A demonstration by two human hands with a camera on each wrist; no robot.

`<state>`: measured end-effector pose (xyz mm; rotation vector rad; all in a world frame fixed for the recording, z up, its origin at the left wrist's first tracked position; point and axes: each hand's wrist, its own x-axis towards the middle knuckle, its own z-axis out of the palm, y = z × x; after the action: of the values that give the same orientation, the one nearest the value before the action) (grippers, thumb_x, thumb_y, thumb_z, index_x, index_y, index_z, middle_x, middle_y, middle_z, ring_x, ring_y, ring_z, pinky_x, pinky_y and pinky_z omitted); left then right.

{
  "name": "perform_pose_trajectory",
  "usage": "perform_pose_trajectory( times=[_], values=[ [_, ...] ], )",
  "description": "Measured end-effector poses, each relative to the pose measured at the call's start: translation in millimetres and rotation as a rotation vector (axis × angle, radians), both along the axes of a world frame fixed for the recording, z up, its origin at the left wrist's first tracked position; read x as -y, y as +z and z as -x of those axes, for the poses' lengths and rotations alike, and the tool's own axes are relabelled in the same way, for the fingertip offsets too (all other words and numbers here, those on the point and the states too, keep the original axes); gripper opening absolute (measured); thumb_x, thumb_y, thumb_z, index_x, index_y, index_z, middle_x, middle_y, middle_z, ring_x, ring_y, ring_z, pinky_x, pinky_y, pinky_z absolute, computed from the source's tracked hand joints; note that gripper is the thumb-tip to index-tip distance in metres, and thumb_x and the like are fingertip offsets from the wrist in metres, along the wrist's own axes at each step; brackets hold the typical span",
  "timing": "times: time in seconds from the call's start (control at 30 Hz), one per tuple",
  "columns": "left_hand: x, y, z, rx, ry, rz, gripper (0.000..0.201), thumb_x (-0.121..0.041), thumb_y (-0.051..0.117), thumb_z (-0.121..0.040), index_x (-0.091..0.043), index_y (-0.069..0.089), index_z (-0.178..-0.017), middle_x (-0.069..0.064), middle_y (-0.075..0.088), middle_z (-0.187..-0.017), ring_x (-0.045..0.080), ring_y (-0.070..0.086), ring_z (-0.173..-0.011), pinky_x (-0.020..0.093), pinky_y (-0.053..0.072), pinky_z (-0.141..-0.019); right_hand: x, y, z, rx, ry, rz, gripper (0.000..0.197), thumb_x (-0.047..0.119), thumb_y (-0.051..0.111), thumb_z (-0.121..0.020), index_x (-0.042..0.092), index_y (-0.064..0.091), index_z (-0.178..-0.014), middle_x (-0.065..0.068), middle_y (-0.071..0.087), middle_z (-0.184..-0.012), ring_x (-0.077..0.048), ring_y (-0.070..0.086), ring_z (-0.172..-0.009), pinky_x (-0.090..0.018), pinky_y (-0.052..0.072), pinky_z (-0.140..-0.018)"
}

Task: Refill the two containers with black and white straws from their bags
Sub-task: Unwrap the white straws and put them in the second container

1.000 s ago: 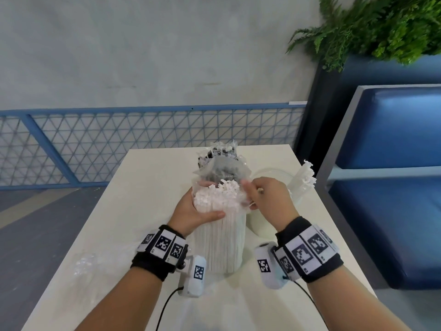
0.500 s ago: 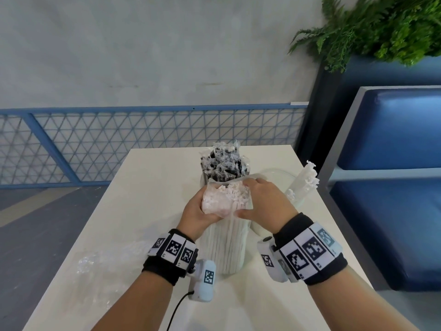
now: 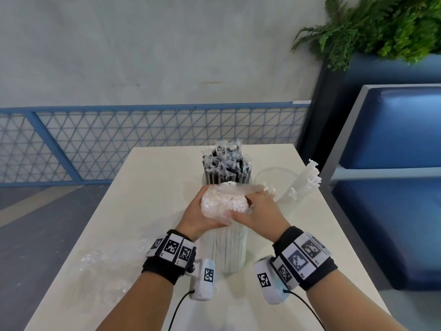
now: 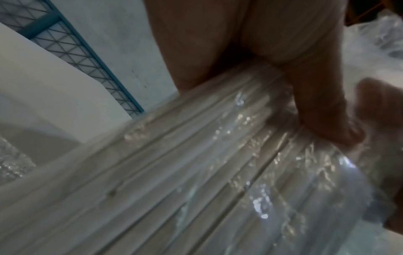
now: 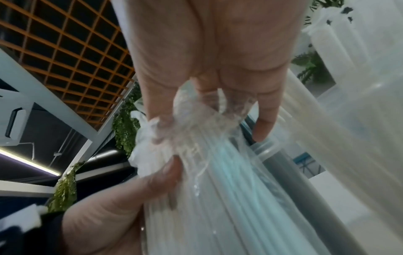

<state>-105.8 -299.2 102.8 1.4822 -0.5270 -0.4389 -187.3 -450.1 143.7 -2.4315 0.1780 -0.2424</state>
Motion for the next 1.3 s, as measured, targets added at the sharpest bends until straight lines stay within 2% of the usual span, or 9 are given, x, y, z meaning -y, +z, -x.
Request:
perform_pose_trajectory(
  times=[0.07,0.2,0.3,0.4,0.57,0.7,0.83,1.03,1.3],
  values=[
    [1.1,0.4,-0.3,0.0,-0.005,-0.005,0.088,-0.01,0.086,-0.036,-0.019,0.049,-0.116,0.004,0.06,-0.111,0.008,0.06,-0.099,0.018,0.052,-0.074,-3.2,-4.0,-1.2,-0.037,-0.038,0.008,0.053,0.038,0.069,-0.078,0.003,0.057,-0.116,-0.007,0.054,-0.099,-0.014,0.047,-0.089,-0.005,0.032,-0.063],
    [2.7,1.0,0.3,-0.007,0.014,0.001,0.082,-0.009,0.086,-0.037,-0.021,0.053,-0.111,0.001,0.063,-0.107,0.005,0.063,-0.096,0.017,0.052,-0.073,-13.5,-14.7,1.4,0.138,-0.119,-0.122,0.052,0.034,0.07,-0.079,0.006,0.058,-0.121,-0.009,0.054,-0.117,-0.022,0.051,-0.112,-0.019,0.036,-0.094],
    [2.9,0.5,1.5,0.012,0.039,-0.039,0.076,-0.003,0.086,-0.041,-0.023,0.054,-0.107,-0.004,0.065,-0.103,0.003,0.064,-0.093,0.017,0.052,-0.073,-17.3,-19.6,4.8,0.285,-0.159,-0.237,0.049,0.045,0.064,-0.075,0.01,0.064,-0.109,-0.001,0.053,-0.106,-0.021,0.052,-0.104,-0.036,0.045,-0.096],
    [2.8,0.5,2.4,0.047,0.079,-0.112,0.065,0.0,0.085,-0.054,-0.021,0.055,-0.107,-0.007,0.065,-0.101,0.008,0.063,-0.097,0.017,0.052,-0.078,-13.4,-4.1,1.7,0.395,-0.181,-0.319,0.015,0.039,0.066,-0.08,0.029,0.061,-0.091,0.012,0.049,-0.098,-0.016,0.053,-0.095,-0.043,0.047,-0.09],
    [4.8,-1.5,0.7,0.082,0.116,-0.151,0.056,-0.007,0.084,-0.059,-0.021,0.058,-0.106,-0.01,0.067,-0.101,-0.001,0.064,-0.095,0.018,0.05,-0.084,-5.1,45.7,-1.3,0.557,-0.159,-0.471,0.014,0.033,0.066,-0.083,0.038,0.053,-0.08,-0.007,0.061,-0.097,-0.014,0.059,-0.086,-0.022,0.046,-0.078],
    [6.5,-3.3,-0.3,0.089,0.136,-0.16,0.05,-0.008,0.084,-0.06,-0.024,0.059,-0.101,-0.004,0.069,-0.1,0.003,0.065,-0.094,0.013,0.05,-0.078,-1.3,55.3,5.8,0.574,-0.068,-0.612,0.019,0.026,0.07,-0.08,0.017,0.062,-0.094,0.003,0.067,-0.085,-0.008,0.064,-0.081,-0.019,0.049,-0.074],
    [6.1,-4.0,0.4,0.11,0.162,-0.154,0.052,-0.008,0.083,-0.061,-0.019,0.06,-0.106,-0.003,0.069,-0.1,-0.001,0.065,-0.09,0.012,0.05,-0.077,-5.2,32.5,10.0,0.425,-0.125,-0.55,0.043,0.024,0.081,-0.067,0.023,0.059,-0.105,0.013,0.067,-0.092,0.004,0.063,-0.085,-0.013,0.051,-0.073],
    [10.4,-5.6,4.0,0.126,0.144,-0.166,0.055,-0.008,0.083,-0.062,-0.017,0.059,-0.11,-0.003,0.068,-0.102,0.011,0.064,-0.097,0.014,0.05,-0.08,-11.3,14.0,3.1,0.367,-0.262,-0.621,0.023,0.02,0.078,-0.071,0.013,0.069,-0.091,0.007,0.07,-0.082,0.002,0.066,-0.074,-0.016,0.051,-0.066],
    [5.8,-4.7,0.5,0.075,0.153,-0.207,0.057,-0.013,0.085,-0.059,-0.01,0.059,-0.109,0.003,0.069,-0.103,0.015,0.066,-0.099,0.031,0.052,-0.088,8.9,68.7,-2.2,0.561,-0.29,-0.928,0.011,0.009,0.068,-0.08,0.018,0.063,-0.082,0.005,0.065,-0.079,-0.003,0.063,-0.071,-0.016,0.052,-0.064]
  ],
)
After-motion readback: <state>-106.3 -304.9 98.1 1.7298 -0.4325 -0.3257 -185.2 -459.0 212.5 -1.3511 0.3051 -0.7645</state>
